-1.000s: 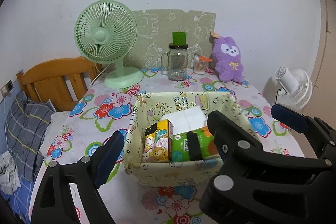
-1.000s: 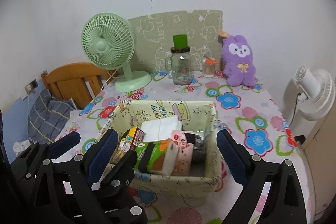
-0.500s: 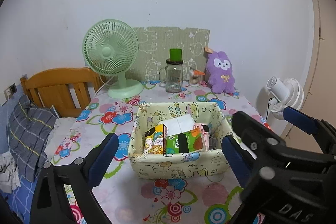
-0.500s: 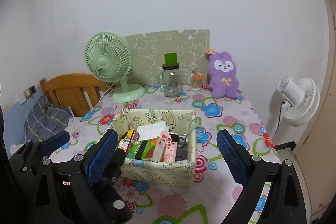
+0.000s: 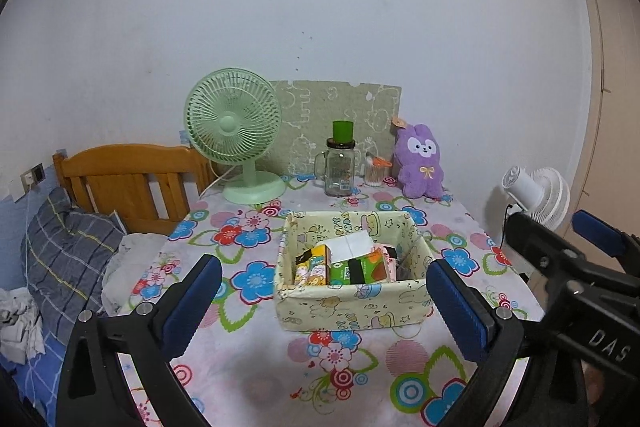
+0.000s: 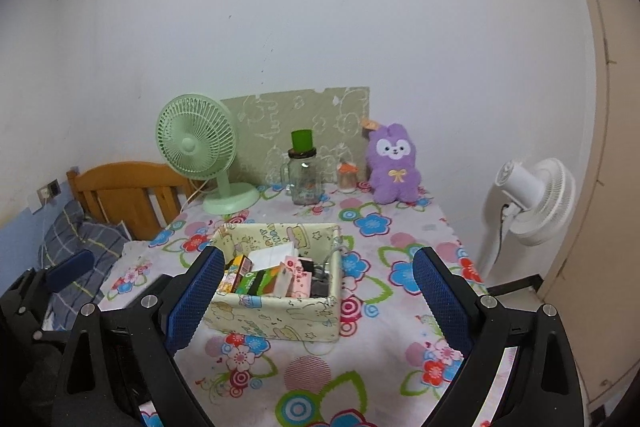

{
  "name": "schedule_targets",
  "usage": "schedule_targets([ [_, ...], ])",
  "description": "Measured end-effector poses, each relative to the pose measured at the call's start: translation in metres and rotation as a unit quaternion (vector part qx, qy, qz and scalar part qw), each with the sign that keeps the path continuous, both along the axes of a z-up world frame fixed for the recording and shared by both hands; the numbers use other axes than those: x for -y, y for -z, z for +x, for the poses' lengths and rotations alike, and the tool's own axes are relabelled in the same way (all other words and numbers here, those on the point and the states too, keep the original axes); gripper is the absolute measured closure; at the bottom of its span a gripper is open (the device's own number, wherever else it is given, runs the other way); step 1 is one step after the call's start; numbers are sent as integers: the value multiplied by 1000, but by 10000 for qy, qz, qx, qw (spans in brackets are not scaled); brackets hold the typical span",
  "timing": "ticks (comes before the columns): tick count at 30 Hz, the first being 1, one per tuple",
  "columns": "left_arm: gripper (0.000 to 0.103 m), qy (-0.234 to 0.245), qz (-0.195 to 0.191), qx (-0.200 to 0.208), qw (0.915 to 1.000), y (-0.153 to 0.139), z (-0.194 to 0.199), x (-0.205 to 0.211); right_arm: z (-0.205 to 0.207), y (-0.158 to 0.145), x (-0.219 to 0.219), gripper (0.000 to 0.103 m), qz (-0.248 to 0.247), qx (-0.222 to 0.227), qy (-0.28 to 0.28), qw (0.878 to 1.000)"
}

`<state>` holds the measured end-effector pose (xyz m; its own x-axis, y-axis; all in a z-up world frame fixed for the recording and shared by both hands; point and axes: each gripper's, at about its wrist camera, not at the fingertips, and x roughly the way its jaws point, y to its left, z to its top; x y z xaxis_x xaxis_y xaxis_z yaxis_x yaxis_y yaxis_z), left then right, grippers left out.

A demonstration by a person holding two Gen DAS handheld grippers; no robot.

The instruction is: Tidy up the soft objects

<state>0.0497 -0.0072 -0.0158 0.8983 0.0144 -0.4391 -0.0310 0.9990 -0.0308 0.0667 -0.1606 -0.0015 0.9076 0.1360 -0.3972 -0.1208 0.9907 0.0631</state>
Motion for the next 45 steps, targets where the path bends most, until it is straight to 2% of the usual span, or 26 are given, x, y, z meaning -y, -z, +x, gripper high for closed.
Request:
schedule_targets([
  [12,0,31,-134,168,9998,-6,-35,-14,-38,-4,12,6,79,141,262,9995],
  [19,0,-94,-88,187,9997,-6,-50,-17,-53,-2,12,6,180,159,288,9993],
  [45,0,-7,-58,296,9995,-11,-61,-13,-64,-3,9,6,179,177,279,9993],
])
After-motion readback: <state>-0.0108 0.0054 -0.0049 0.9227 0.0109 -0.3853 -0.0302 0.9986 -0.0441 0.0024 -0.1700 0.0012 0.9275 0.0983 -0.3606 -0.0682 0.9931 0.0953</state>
